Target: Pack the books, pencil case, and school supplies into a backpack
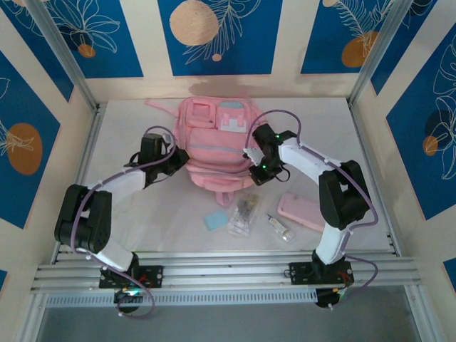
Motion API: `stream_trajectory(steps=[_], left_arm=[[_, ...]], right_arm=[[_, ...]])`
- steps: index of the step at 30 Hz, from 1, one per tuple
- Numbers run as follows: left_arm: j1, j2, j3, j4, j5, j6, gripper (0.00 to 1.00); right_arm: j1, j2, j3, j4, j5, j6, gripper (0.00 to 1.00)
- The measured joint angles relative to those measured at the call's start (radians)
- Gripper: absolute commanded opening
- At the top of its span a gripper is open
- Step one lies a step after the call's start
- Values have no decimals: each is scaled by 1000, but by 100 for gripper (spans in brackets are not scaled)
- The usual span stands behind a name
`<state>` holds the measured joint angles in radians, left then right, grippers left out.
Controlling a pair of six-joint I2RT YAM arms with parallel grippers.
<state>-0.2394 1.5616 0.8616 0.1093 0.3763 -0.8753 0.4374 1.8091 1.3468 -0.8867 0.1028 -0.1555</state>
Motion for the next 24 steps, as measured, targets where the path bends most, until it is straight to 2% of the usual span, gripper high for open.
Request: stream_trajectory(steps=[5, 11, 15, 23, 24], left_arm=[[23, 6, 61, -90, 44, 79, 0], [43, 39, 119, -175, 94, 160, 0], [42, 50, 137, -211, 123, 203, 0], [64, 51, 155, -252, 128, 232, 0], [66, 51, 157, -255, 129, 234, 0]], right_arm=[[-70, 134, 149, 8, 102, -230, 0], [-183, 326, 363, 111, 189, -460, 0], [-230, 483, 564, 154, 188, -529, 0], [-201, 542, 634, 203, 187, -551, 0], [-200, 542, 634, 202, 186, -544, 10]])
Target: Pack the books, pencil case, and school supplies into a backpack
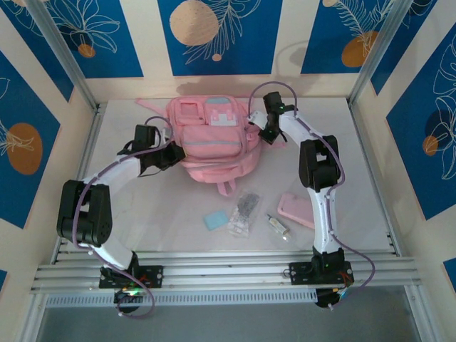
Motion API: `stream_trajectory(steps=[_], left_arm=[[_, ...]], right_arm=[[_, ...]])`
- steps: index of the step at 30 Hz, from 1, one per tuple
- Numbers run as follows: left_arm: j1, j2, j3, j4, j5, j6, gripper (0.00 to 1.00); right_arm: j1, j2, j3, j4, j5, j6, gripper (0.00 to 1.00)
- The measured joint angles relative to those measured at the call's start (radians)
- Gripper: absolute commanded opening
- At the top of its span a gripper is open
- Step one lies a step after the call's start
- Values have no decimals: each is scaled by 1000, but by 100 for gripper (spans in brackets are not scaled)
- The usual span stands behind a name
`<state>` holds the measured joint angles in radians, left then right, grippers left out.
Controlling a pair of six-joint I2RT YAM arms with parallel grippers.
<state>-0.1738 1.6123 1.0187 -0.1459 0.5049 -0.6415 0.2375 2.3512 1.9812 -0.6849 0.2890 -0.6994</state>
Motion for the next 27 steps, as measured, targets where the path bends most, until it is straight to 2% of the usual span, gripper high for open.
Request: stream_trajectory(steps=[1, 2, 6, 7, 8, 9, 11, 13, 16, 19, 20, 22, 23, 24, 27], left_arm=[[1, 0, 3, -2, 0, 3, 0], [2, 0, 5, -5, 0, 6, 0], [17, 0, 16, -42, 0, 39, 0], [21, 0, 23, -59, 0, 50, 3], [24, 0, 28, -70, 0, 56, 12], [29, 0, 36, -86, -1, 72, 28], [40, 1, 53, -124, -8, 91, 42], [52, 1, 73, -160, -21, 122, 63], [70, -19, 90, -188, -73, 142, 75], [77, -84, 82, -195, -117, 133, 82], [76, -113, 69, -188, -124, 125, 87], [72, -198, 10, -161, -134, 89, 89], [68, -237, -26, -145, -140, 67, 97], [61, -279, -71, -128, -145, 43, 100], [27, -389, -227, -71, -179, -49, 100]], right_arm=[[1, 0, 0, -2, 0, 11, 24], [1, 0, 0, -5, -1, 28, 30], [0, -10, -3, -6, -2, 106, 41], [1, -23, -14, -10, -6, 129, 43], [1, -40, -28, -13, -10, 147, 44], [5, -68, -51, -15, -18, 172, 44], [19, -122, -88, -21, -29, 209, 44], [46, -178, -111, -26, -36, 255, 45], [93, -235, -125, -26, -67, 331, 46], [130, -248, -127, -27, -120, 417, 58], [137, -248, -127, -31, -142, 445, 60], [141, -247, -135, -49, -191, 529, 77], [140, -248, -146, -48, -209, 551, 81], [138, -251, -165, -41, -227, 584, 83], [133, -286, -293, -7, -273, 693, 84]])
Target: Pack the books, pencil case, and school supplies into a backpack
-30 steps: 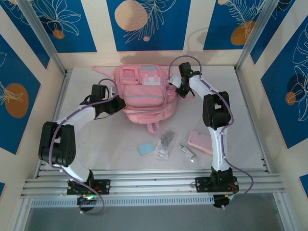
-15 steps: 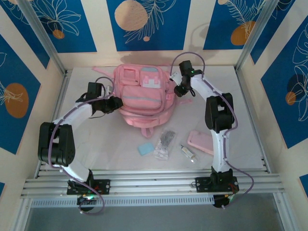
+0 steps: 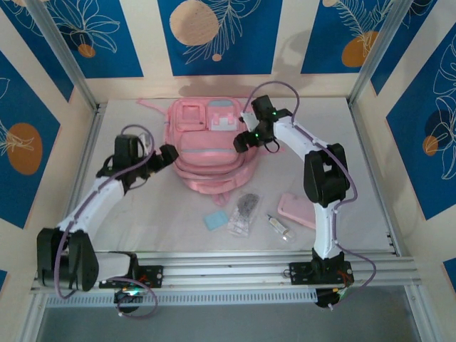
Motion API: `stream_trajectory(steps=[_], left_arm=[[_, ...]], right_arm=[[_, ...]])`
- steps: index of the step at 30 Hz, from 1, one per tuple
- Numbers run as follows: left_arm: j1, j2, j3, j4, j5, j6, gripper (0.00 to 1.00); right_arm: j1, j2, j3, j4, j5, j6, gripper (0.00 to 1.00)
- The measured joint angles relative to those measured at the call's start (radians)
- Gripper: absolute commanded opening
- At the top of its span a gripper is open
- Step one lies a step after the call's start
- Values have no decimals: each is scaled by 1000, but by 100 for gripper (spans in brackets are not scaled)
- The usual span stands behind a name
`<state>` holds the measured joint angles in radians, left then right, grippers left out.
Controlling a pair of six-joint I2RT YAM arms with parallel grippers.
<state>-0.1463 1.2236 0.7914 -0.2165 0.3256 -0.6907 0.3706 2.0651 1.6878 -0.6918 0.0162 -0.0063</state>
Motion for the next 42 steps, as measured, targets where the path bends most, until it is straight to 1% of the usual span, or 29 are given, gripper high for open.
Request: stream_trajectory(steps=[2, 4, 5, 8, 12, 13, 15, 16, 19, 21, 24, 27, 31, 33, 35, 37, 38, 42], left_arm=[[-45, -46, -101, 32, -30, -68, 100], [-101, -66, -182, 63, -61, -127, 100], [-124, -65, -204, 76, -74, -149, 100], [-177, -40, -251, 153, -109, -213, 99], [-198, 60, -249, 293, -151, -254, 99], [-198, 87, -245, 318, -164, -256, 100], [-195, 135, -229, 358, -192, -257, 100], [-192, 156, -216, 369, -206, -254, 100], [-153, 183, -173, 357, -266, -229, 100], [-122, 183, -138, 323, -298, -193, 100], [-108, 159, -69, 257, -336, -112, 100], [-108, 91, -23, 188, -365, -29, 100], [-108, -7, -6, 123, -377, 31, 98], [-108, -36, -17, 105, -367, 37, 93], [-108, -53, -46, 100, -345, 34, 81], [-108, -56, -84, 101, -316, 20, 72], [-108, -55, -105, 103, -301, 11, 69], [-110, -26, -162, 118, -254, -32, 68]], right_arm=[[-5, -44, -111, 31, -20, 78, 84], [-6, -90, -206, 64, -50, 161, 81], [-6, -108, -240, 80, -68, 197, 78], [3, -143, -316, 158, -146, 298, 61], [52, -146, -382, 288, -233, 421, 44], [71, -146, -399, 315, -255, 453, 42], [116, -146, -421, 362, -295, 504, 42], [145, -146, -427, 388, -321, 527, 44], [217, -153, -428, 434, -381, 564, 53], [241, -172, -427, 438, -415, 564, 59], [258, -217, -415, 387, -426, 517, 62], [231, -255, -364, 297, -393, 425, 62], [146, -257, -275, 215, -328, 288, 62], [105, -240, -230, 189, -294, 216, 61], [69, -190, -160, 167, -249, 150, 61], [49, -123, -85, 156, -218, 94, 61], [43, -87, -50, 150, -206, 71, 62], [37, 55, 73, 110, -183, 28, 64]])
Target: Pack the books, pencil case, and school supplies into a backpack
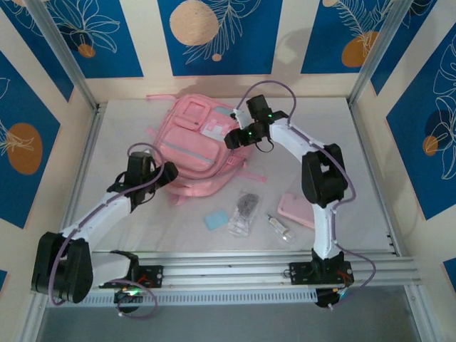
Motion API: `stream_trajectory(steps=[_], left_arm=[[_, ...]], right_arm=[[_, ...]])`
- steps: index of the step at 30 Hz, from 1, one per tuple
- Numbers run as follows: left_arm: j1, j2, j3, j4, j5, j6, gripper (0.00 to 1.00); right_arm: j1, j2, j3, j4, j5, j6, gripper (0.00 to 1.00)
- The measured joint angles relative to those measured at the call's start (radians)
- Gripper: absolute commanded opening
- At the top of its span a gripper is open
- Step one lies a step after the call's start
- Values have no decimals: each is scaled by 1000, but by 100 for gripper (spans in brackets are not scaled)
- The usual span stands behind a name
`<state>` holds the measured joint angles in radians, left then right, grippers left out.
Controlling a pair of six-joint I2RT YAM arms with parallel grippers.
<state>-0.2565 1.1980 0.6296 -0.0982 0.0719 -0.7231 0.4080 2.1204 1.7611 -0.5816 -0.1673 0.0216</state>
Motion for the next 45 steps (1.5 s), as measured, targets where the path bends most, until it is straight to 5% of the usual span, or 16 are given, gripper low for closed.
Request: stream_trajectory(steps=[8, 11, 24, 26, 33, 45], left_arm=[[-4, 138, -31, 115, 33, -39, 65], [-3, 199, -30, 181, 41, -52, 53], [37, 450, 201, 212, 6, 39, 54], [50, 483, 252, 194, -3, 73, 56], [76, 555, 442, 41, 14, 208, 75], [45, 367, 464, -210, 53, 342, 79]], right_arm=[[11, 116, 65, -49, 23, 21, 68], [22, 116, 65, -43, 14, 45, 63], [66, 19, -107, 35, -145, 220, 39], [80, -1, -129, 39, -163, 241, 39], [80, -69, -183, 35, -187, 293, 64], [-95, -166, -341, 156, -133, 566, 60]])
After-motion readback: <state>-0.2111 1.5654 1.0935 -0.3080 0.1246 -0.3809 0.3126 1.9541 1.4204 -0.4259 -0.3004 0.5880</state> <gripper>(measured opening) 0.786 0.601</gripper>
